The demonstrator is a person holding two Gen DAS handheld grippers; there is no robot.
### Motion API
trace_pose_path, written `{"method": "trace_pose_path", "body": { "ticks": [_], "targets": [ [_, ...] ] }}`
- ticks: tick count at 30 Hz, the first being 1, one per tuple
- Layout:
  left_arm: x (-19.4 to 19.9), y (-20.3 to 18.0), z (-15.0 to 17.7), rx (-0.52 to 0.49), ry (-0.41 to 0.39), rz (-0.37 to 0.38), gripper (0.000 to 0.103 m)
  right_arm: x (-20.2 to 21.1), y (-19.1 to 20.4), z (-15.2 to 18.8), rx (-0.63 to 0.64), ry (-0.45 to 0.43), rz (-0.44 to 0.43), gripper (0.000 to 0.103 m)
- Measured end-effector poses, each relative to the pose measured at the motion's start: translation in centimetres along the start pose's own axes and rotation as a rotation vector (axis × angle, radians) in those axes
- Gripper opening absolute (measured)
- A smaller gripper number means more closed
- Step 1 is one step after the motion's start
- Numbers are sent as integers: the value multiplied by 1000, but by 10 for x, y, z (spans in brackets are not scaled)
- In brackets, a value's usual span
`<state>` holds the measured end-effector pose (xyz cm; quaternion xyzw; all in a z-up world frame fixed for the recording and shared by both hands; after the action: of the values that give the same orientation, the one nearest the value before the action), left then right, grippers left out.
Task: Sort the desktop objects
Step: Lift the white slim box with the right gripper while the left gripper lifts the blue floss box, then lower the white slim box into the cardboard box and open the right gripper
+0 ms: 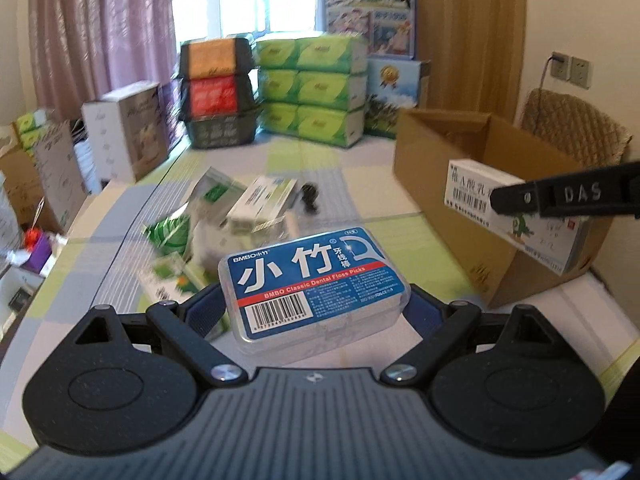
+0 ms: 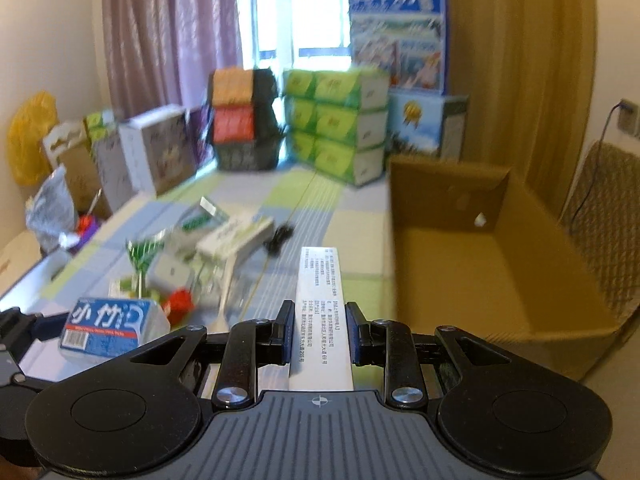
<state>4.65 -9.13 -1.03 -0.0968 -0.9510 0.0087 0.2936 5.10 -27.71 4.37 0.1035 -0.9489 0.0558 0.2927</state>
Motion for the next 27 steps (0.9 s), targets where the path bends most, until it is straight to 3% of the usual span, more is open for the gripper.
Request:
{"method": "trace_pose_path", "body": {
  "ticks": [7, 16, 27],
  "targets": [
    [4, -53, -47, -64, -43, 105, 92, 28, -67, -32, -57, -64, 91, 23],
    [-38, -124, -84, -146, -28, 244, 92, 18, -153, -23, -139, -11, 177, 23],
    [-95, -166, -91, -221, 13, 326, 92, -17, -188, -12, -210, 27, 175, 23]
  ]
}}
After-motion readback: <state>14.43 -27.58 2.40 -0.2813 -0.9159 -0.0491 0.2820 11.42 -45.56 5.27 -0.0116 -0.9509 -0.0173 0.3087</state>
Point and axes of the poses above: each gripper's, at about its wrist camera, not at the fingertips, and x roughly against the way its jaws point, y to its left, z to its underside, the point moved 1 cm from there along -x, roughly the way its jaws point, and after that the axes turned 6 degrees about x, right-handed, at the moved point
